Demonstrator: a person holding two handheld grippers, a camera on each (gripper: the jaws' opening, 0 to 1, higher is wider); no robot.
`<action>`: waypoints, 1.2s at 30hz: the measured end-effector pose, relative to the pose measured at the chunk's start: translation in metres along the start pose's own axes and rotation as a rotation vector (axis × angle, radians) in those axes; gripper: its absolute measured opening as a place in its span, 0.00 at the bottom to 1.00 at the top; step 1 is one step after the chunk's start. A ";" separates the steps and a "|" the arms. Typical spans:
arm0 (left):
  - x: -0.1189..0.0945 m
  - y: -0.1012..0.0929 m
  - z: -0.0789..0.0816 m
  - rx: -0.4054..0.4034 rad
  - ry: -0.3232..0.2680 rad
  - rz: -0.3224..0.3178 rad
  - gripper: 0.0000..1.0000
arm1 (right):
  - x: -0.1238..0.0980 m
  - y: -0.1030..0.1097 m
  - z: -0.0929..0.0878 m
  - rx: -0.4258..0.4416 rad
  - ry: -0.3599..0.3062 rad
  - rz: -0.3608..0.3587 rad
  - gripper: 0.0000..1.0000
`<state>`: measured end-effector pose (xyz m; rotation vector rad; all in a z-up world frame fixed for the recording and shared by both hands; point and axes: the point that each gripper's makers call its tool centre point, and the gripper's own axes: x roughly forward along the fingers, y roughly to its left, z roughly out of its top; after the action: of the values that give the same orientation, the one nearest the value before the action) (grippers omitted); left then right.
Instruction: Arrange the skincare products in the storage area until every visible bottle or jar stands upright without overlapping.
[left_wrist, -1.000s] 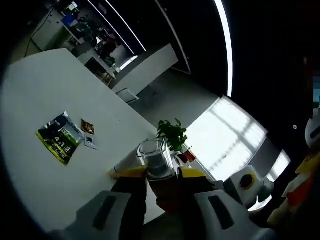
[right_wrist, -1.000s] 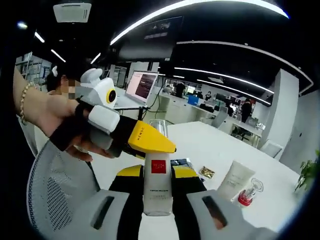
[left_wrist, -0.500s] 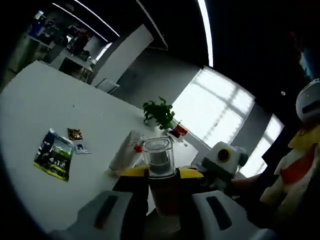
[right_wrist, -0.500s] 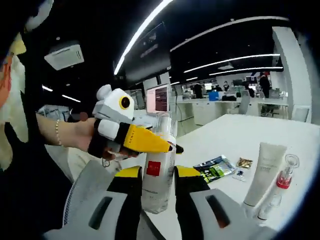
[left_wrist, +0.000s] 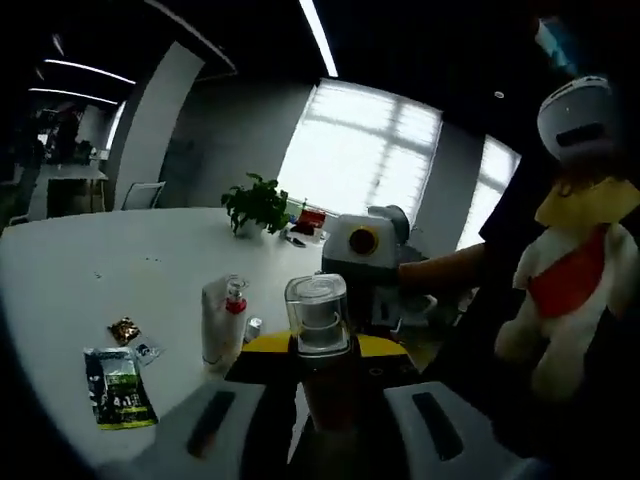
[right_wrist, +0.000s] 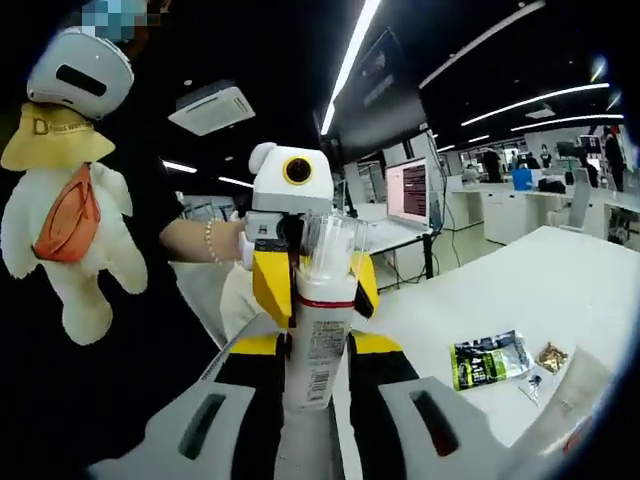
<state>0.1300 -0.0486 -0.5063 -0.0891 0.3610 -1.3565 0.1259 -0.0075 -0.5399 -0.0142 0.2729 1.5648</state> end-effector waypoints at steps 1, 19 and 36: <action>0.002 -0.003 0.001 0.006 0.004 -0.005 0.14 | 0.000 0.002 0.000 -0.004 0.000 0.010 0.23; 0.010 0.006 -0.008 0.219 0.167 0.064 0.23 | -0.007 -0.008 -0.008 -0.072 0.011 -0.104 0.18; 0.012 0.012 -0.025 0.311 0.313 0.060 0.23 | -0.006 -0.012 -0.022 -0.152 0.065 -0.129 0.19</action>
<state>0.1359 -0.0541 -0.5351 0.3936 0.4061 -1.3532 0.1338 -0.0177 -0.5624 -0.1979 0.2000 1.4546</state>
